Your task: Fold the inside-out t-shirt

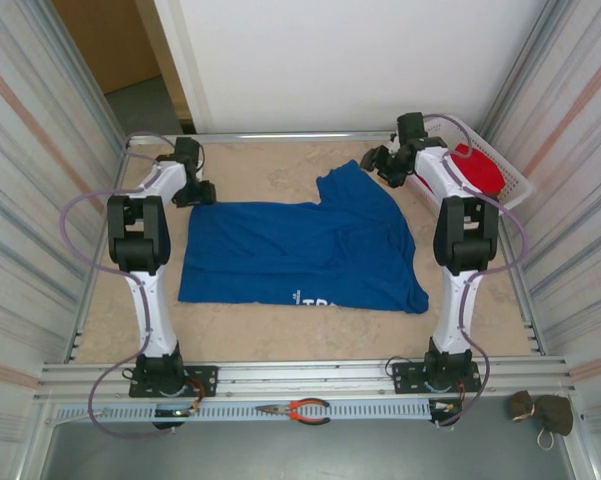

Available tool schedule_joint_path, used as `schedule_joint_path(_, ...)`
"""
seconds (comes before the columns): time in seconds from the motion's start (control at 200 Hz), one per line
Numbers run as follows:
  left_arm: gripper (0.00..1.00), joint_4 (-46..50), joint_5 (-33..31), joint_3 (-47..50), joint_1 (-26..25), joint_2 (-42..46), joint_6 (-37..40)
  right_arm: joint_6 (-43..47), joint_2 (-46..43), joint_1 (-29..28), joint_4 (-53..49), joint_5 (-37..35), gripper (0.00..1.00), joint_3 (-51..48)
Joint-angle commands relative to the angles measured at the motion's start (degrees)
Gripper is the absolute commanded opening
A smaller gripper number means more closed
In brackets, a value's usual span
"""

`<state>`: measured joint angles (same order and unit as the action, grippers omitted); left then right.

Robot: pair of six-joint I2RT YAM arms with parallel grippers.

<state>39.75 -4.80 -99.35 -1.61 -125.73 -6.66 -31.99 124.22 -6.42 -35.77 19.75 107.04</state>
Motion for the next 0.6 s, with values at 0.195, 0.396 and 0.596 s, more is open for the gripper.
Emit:
schedule_joint_path(0.195, 0.61, 2.27, 0.44, -0.92, 1.33, 0.8, -0.66, 11.06, 13.87, -1.62, -5.12, -3.5, 0.65, 18.67)
schedule_joint_path(0.396, 0.62, 1.91, 3.82, 0.47, 2.43, 1.84, -2.63, 11.96, 25.22, -2.52, -9.36, -4.87, 0.66, 34.66)
schedule_joint_path(0.596, 0.63, 2.2, 5.91, 0.39, 3.61, 2.33, -3.27, 11.45, 31.64, -2.86, -9.07, -4.87, 0.73, 41.23)
